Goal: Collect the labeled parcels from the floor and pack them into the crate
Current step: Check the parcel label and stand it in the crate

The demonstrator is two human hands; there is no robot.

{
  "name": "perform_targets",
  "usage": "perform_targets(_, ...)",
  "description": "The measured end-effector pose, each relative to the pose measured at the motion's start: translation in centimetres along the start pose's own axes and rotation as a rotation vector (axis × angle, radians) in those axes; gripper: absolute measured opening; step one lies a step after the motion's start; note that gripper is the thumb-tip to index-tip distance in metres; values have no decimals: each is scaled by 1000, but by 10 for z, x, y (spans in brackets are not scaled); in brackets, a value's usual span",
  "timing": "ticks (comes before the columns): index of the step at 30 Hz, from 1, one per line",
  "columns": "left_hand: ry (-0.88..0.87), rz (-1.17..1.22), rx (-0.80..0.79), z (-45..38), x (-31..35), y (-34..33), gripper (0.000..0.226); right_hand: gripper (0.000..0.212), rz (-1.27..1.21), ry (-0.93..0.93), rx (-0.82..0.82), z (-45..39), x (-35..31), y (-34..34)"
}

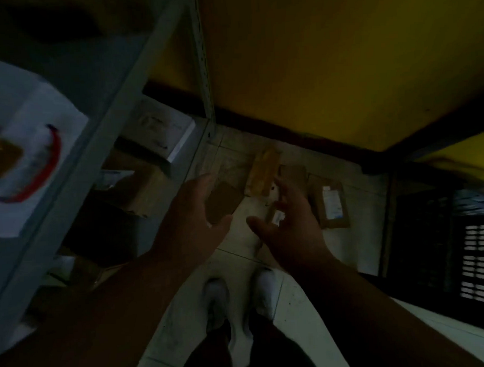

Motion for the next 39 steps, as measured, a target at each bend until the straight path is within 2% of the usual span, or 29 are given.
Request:
perform_targets(5, 69, -4, -18, -65, -117, -106, 76, 94, -49, -97, -46, -105, 98, -115)
perform_targets(9, 213, -77, -136, -86, -215, -188, 72, 75, -58, -192, -40, -156, 194, -196)
perform_targets(12, 378, -138, -192, -99, -291, -242, 59, 69, -76, -358, -60, -178, 275, -247)
perform_targets(16, 544, -182, -281, -115, -382, -309, 54, 53, -144, -584, -158, -201, 367, -308)
perform_targets(20, 650, -143, -312, -128, -457, -360, 62, 67, -271, -775, -208, -226, 433, -361)
perform_targets(23, 768, 59, -333, -128, -489, -379, 72, 72, -314, -834, -264, -238, 450, -388)
perform_targets(25, 869, 112, -324, -123, -497, -380, 74, 69, -304, -868, -312, -236, 450, -396)
perform_targets(28, 925, 75, -304, -108, -478, -363, 54, 71, -308, -922, -292, -225, 444, -383)
perform_targets(31, 915, 165, -326, -88, -425, -338, 44, 70, -324, -936, -284, -199, 416, -356)
perform_targets(33, 938, 351, -367, -68, -374, -319, 34, 69, -373, -948, -311, -169, 383, -334)
perform_targets(34, 940, 449, -408, -57, -346, -307, 43, 69, -419, -942, -336, -156, 361, -320)
perform_targets(36, 979, 648, -437, -41, -300, -286, 80, 77, -611, -918, -410, -134, 314, -289)
perform_targets(37, 987, 703, -448, -34, -279, -274, 98, 81, -717, -904, -433, -126, 290, -271)
perform_targets(39, 881, 701, -474, -30, -236, -242, 117, 85, -885, -923, -446, -111, 242, -231)
Point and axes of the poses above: each hand's wrist, its own z-axis away from the middle knuckle, its own y-axis out of the back of the hand, x = y × z, the point moved 5 cm from there along -z, towards the middle knuckle, and after that the axes turned 5 degrees about x, right-handed, at the moved point
